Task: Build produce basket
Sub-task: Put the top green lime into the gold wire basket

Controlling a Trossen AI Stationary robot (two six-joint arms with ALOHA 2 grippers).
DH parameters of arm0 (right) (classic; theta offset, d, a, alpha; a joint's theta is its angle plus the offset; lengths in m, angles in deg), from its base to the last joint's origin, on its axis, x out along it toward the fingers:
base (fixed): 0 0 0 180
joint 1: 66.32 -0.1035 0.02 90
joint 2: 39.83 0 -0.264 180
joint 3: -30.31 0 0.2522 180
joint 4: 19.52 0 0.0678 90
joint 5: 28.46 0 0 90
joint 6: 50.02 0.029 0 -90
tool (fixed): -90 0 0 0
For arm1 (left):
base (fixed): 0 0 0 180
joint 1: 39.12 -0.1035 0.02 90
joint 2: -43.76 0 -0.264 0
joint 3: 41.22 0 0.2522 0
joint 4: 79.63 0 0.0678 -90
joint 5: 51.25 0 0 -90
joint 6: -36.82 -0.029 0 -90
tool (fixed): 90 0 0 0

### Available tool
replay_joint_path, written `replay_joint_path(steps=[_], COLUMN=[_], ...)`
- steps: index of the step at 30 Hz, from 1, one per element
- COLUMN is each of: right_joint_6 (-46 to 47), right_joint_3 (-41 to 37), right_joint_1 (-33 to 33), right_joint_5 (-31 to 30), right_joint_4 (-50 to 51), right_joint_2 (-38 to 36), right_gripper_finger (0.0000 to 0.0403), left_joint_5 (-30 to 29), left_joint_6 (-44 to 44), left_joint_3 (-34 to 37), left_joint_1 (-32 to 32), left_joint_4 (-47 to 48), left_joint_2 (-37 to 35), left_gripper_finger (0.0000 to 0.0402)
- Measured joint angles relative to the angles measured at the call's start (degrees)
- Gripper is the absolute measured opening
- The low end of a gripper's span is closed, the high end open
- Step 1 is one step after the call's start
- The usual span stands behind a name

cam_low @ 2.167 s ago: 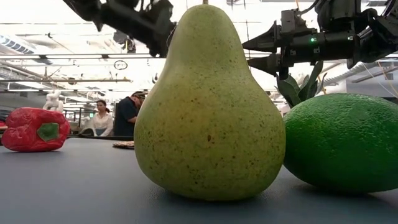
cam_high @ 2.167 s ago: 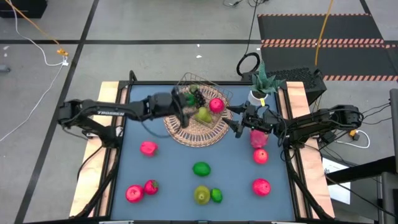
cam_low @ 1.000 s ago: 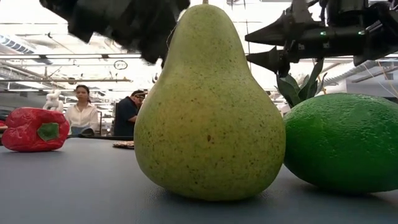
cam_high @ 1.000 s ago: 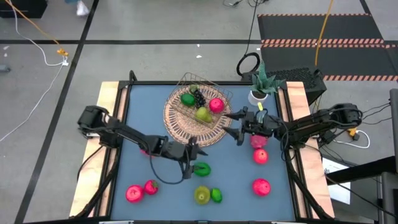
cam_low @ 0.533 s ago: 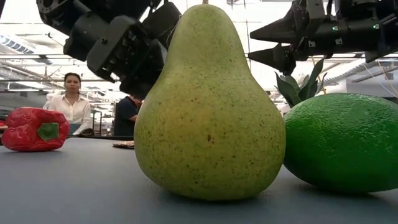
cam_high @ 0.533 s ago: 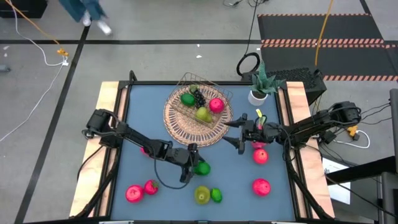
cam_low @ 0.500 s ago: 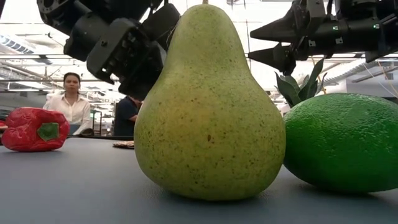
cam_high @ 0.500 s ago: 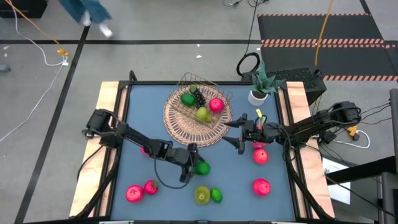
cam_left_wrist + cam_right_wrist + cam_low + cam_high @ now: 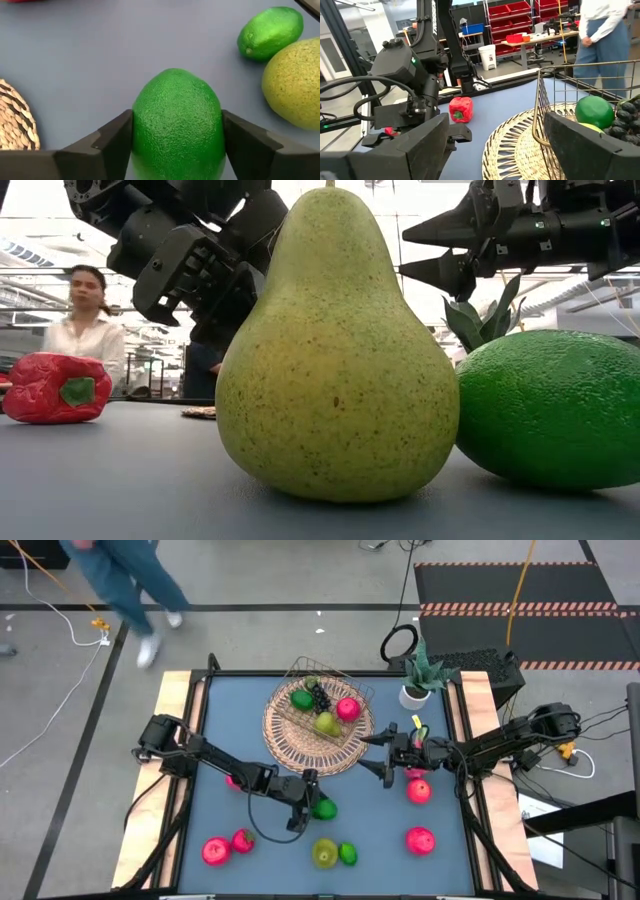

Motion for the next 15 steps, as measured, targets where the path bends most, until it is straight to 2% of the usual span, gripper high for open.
replay_joint_path(steps=[3,8,12,15], right_joint_6=[-0.07,1.02,1.33,1.36], right_joint_3=[0.00,0.00,-0.02,-0.02], right_joint_1=[0.00,0.00,0.00,0.00], right_joint_5=[0.00,0.00,0.00,-0.01], right_joint_4=[0.00,0.17,1.42,1.27], right_joint_2=[0.00,0.00,0.00,-0.02], right_gripper_finger=[0.0322,0.0322,0.0322,0.0322], left_joint_5=[0.25,-0.77,-5.27,-12.48], left_joint_6=[0.27,-1.25,-1.91,-2.84], left_joint_3=[0.00,0.33,0.13,0.24], left_joint_1=[-0.27,-0.11,-0.18,-0.86], left_joint_4=[0.58,3.81,8.08,13.00], left_joint_2=[-0.44,-4.06,-10.91,-15.70], left_gripper_finger=[0.0249,0.0259,0.0255,0.0251])
